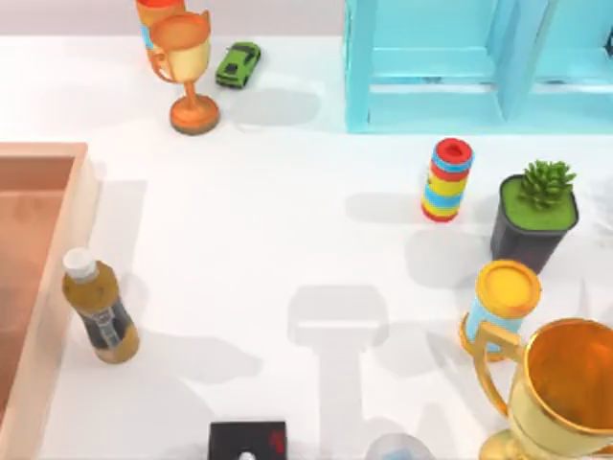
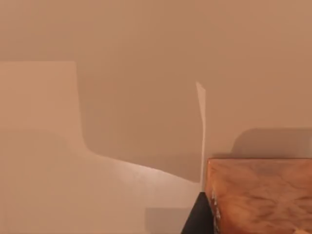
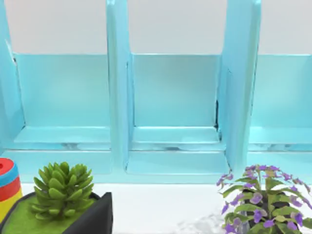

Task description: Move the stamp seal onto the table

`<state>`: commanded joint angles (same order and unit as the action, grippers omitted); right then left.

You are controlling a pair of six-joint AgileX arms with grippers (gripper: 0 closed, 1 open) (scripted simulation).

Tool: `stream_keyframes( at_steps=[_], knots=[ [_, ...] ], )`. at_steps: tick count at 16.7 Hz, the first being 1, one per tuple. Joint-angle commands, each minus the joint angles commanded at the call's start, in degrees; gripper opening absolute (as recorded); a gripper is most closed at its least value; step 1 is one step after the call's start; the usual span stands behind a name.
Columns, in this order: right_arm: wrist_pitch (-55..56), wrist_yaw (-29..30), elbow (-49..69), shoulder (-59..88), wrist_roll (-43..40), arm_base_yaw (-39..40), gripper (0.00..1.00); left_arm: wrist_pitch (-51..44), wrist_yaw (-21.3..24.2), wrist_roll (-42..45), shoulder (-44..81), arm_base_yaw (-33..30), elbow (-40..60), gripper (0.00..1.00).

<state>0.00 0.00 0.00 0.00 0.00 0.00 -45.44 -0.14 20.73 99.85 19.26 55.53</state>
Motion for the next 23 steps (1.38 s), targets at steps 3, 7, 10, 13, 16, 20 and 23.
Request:
stream_keyframes(
  at_steps=[3,7,10,13,16,20,23],
  knots=[
    [0.0,0.0,0.0,0.0,0.0,0.0,1.0,-2.71,-1.04,-2.37,-2.8,-2.23,2.61,0.0],
    [0.0,0.0,0.0,0.0,0.0,0.0,1.0,-10.4,-2.51,-9.26,-8.67,-9.7,10.48,0.0],
    [0.0,0.0,0.0,0.0,0.0,0.0,1.0,-18.01,-2.45,-16.2,-12.25,-17.01,17.14,0.0],
    [0.0,0.0,0.0,0.0,0.0,0.0,1.0,-25.69,-1.44,-23.33,-13.69,-24.0,22.06,0.0],
    [0.0,0.0,0.0,0.0,0.0,0.0,1.0,-31.97,-0.38,-28.97,-12.34,-29.18,23.82,0.0],
    [0.0,0.0,0.0,0.0,0.0,0.0,1.0,-34.5,-0.03,-31.25,-10.69,-31.1,23.64,0.0],
    [0.0,0.0,0.0,0.0,0.0,0.0,1.0,-34.36,-0.06,-31.1,-10.83,-30.84,23.62,0.0]
  ],
)
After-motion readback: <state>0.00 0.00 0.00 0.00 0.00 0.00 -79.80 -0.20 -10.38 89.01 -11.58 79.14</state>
